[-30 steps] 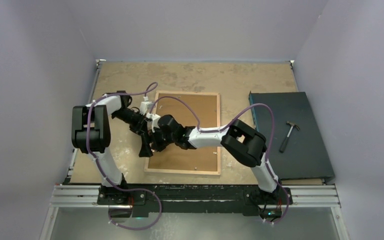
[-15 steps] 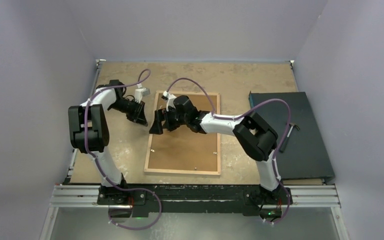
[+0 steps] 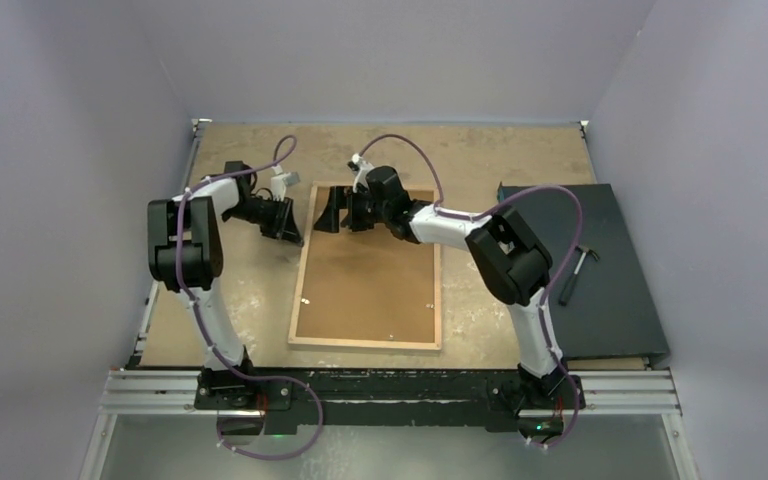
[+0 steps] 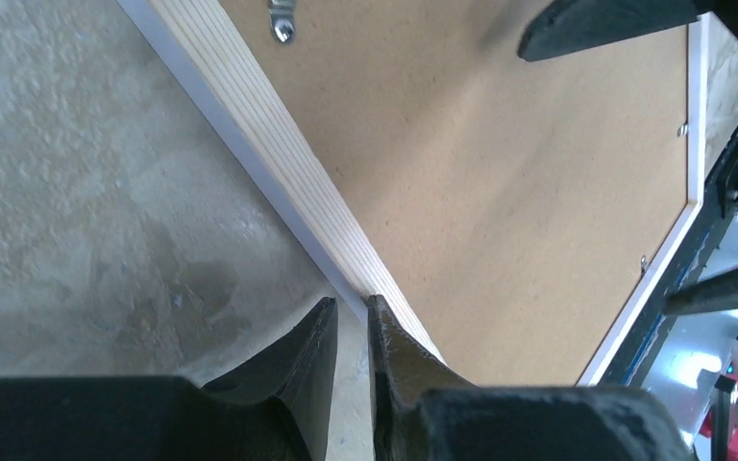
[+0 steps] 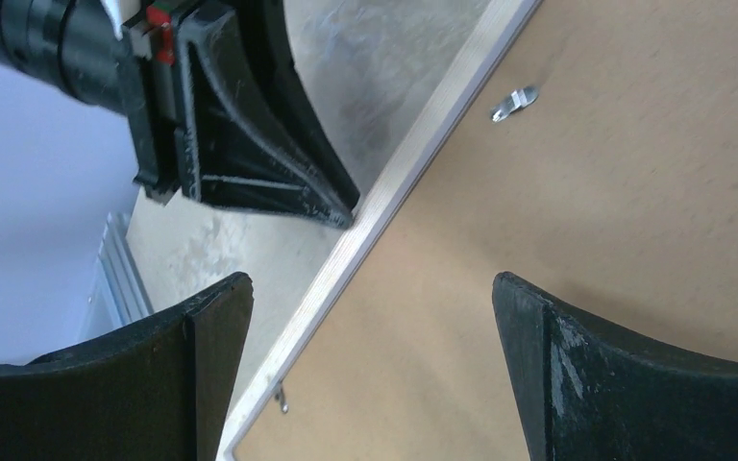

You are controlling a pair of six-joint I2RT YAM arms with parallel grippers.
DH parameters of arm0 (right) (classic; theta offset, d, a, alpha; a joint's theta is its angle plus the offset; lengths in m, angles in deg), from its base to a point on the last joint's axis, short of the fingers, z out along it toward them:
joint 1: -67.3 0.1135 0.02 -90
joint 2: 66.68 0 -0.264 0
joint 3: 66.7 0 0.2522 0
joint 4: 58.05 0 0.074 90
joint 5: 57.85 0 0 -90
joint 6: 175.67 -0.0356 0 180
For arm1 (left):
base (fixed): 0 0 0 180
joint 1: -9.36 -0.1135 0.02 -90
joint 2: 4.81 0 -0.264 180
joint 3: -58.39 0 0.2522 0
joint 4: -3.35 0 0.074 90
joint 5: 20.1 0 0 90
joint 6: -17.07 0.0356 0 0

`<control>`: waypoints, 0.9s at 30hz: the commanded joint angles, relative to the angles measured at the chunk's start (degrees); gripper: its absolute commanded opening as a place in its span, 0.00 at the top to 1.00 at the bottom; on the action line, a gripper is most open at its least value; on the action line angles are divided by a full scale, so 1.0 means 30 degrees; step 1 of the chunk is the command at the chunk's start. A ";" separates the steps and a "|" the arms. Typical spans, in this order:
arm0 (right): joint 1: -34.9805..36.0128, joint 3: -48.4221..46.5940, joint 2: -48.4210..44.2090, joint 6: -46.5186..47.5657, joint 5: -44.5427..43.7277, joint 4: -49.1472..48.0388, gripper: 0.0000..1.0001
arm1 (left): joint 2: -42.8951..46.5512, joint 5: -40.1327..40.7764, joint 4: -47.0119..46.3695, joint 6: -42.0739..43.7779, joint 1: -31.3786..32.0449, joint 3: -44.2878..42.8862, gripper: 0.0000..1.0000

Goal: Put the photo into the frame
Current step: Install the photo frame at the center of the board.

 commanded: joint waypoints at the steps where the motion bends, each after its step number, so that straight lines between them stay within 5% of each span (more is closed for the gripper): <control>1: -0.0116 -0.1765 0.1265 -0.0513 0.0013 -0.0293 0.04 | -0.0546 -0.1367 -0.1555 -0.1387 -0.0071 -0.1059 0.83; 10: -0.0317 -0.4797 0.3735 -0.0787 0.0315 0.0258 0.04 | -0.2200 -0.1705 -0.2257 -0.1999 -0.0066 -0.2311 0.81; 27: -0.0638 -0.6650 0.6007 -0.1424 0.0408 -0.0403 0.05 | -0.2960 -0.2008 -0.2228 -0.1083 0.0216 -0.1212 0.92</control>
